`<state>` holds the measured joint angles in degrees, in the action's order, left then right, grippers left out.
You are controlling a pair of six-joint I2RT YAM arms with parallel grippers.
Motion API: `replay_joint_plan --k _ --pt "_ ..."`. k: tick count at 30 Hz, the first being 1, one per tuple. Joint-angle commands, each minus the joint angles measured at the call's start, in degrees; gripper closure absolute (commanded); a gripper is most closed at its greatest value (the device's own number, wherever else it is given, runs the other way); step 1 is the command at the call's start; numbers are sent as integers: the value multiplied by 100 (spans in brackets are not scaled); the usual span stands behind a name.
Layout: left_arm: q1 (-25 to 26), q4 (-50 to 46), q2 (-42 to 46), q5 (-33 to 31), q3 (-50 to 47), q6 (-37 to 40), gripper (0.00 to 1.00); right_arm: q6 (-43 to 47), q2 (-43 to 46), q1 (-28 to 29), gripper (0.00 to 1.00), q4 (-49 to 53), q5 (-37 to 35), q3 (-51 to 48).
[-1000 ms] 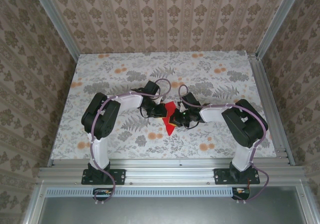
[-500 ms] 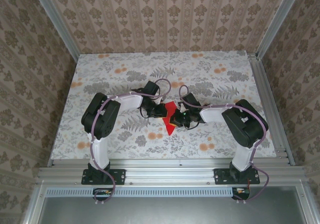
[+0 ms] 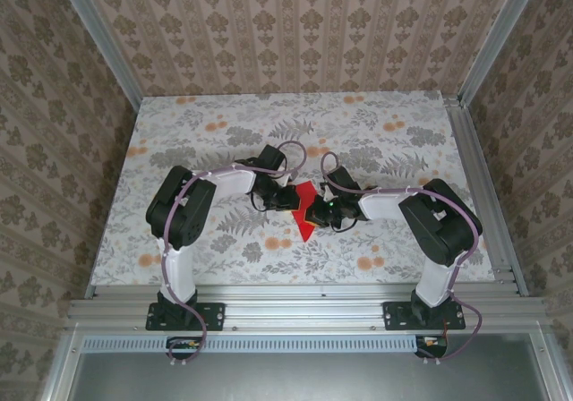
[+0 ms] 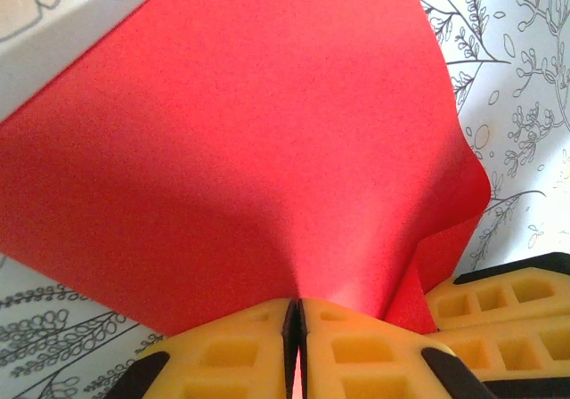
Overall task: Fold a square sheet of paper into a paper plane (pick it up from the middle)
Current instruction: Third fold the triangle at the center of the table.
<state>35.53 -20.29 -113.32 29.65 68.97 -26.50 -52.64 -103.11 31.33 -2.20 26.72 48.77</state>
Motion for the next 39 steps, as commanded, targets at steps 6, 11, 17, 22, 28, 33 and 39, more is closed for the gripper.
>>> replay_joint_plan --k 6,11,17,22,28,33,39 --pt "16 -239 -320 -240 -229 57 86 115 -17 -37 90 262 -281 -92" --pt "18 -216 -349 -214 -209 35 87 165 2 -39 86 343 -343 -61" --pt "24 -215 -340 -206 -224 35 86 134 -22 -39 75 310 -377 -57" --pt "24 -205 -284 -214 -259 23 87 147 9 -39 69 342 -422 -52" --pt "16 -206 -226 -196 -213 13 87 169 70 -39 61 351 -426 -83" --pt "12 -210 -200 -161 -149 -14 86 171 103 -39 57 325 -440 -122" --pt "-20 -221 -71 -106 -86 -55 86 153 107 -48 50 251 -426 -175"
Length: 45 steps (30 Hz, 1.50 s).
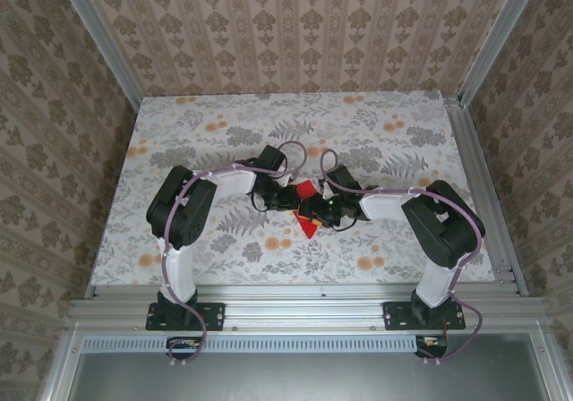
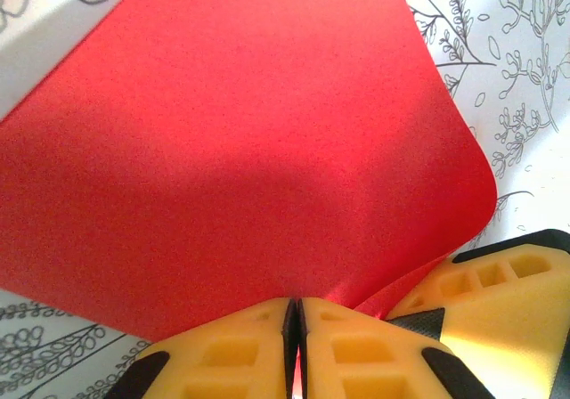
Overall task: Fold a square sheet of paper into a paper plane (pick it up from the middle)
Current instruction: Third fold the triangle at the center of the table.
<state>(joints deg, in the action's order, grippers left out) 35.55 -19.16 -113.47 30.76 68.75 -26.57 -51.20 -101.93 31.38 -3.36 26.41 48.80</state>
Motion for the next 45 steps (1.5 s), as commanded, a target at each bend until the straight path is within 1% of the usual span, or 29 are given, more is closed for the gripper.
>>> replay_joint_plan --k 1,4,8,19,22,27,45 --pt "-30 -339 -29 -198 -55 -50 86 -2 -20 -50 50 348 -385 -187" --pt "-57 -353 64 -148 -22 -73 86 7 -31 -53 50 344 -383 -204" --pt "-66 -418 156 -115 29 -69 86 27 -37 -61 57 341 -374 -228" --pt "-31 -363 371 96 -11 -199 86 5 -98 -79 80 204 -293 -318" --pt "0 -326 387 165 2 -244 87 12 -134 -79 82 169 -275 -320" --pt "44 -326 323 202 60 -253 86 -3 -152 -79 87 93 -218 -353" --pt "275 -444 112 303 231 -200 87 31 -225 -88 95 7 -153 -388"
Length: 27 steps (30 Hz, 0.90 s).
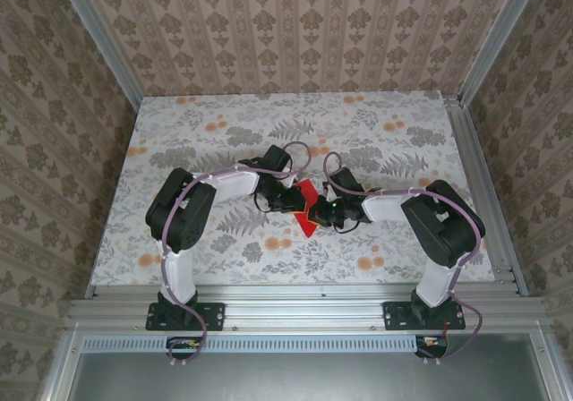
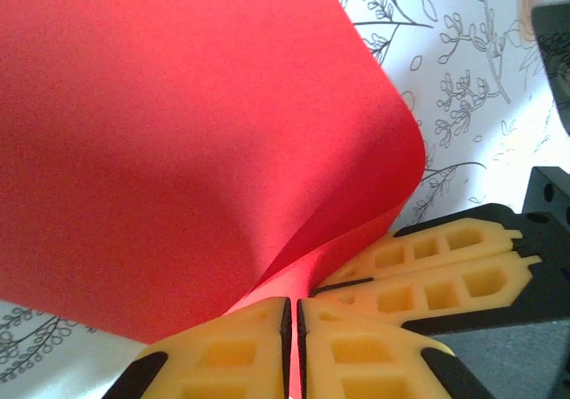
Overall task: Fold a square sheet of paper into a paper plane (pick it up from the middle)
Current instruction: Third fold the triangle at the center of the table.
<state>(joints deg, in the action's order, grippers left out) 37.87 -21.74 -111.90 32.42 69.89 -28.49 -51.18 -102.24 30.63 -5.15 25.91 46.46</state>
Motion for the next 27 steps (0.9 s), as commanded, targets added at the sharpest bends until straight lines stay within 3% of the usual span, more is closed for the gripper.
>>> replay_joint_plan --k 1,22,27 --pt "58 -182 -65 142 98 1 87 30 -197 -13 95 185 -94 -164" --pt "33 -465 -427 -259 -94 257 87 -15 92 -57 96 -48 -75 -328" --pt "37 -580 -416 -557 -144 414 88 -90 289 -108 88 -193 -60 -391"
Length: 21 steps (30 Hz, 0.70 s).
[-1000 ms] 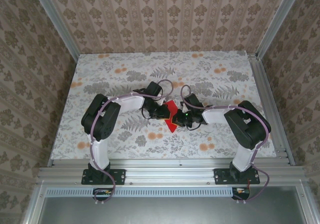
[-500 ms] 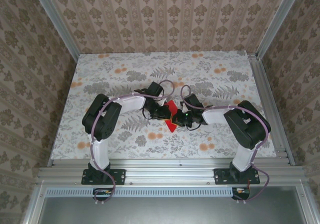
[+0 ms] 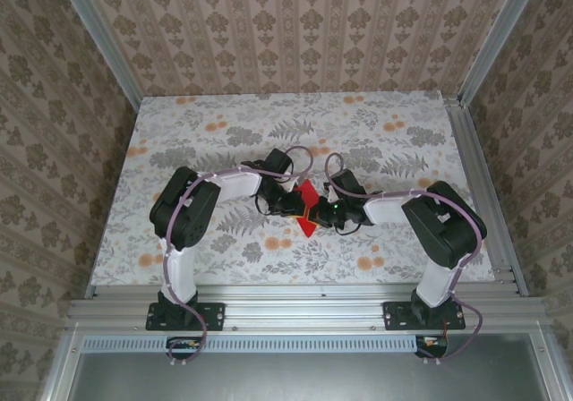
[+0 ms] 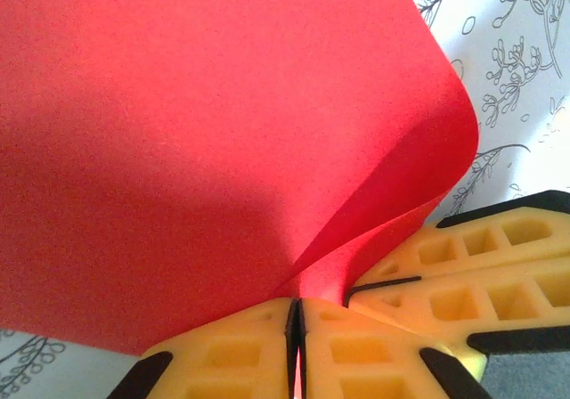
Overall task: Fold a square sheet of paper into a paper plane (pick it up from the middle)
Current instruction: Third fold the triangle at the center of the table.
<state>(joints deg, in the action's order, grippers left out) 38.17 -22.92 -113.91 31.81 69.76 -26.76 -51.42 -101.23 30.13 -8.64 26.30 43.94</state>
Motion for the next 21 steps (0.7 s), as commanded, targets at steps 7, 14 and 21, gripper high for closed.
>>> replay_joint_plan --k 7,14,21 --pt "119 -717 -402 -911 9 458 91 -305 656 -198 83 -247 -82 -445" --pt "250 -967 -447 -1475 69 646 91 -456 852 -402 84 -517 6 -509" --pt "349 -1055 -438 -1750 83 721 91 -570 393 -472 87 -796 81 -298"
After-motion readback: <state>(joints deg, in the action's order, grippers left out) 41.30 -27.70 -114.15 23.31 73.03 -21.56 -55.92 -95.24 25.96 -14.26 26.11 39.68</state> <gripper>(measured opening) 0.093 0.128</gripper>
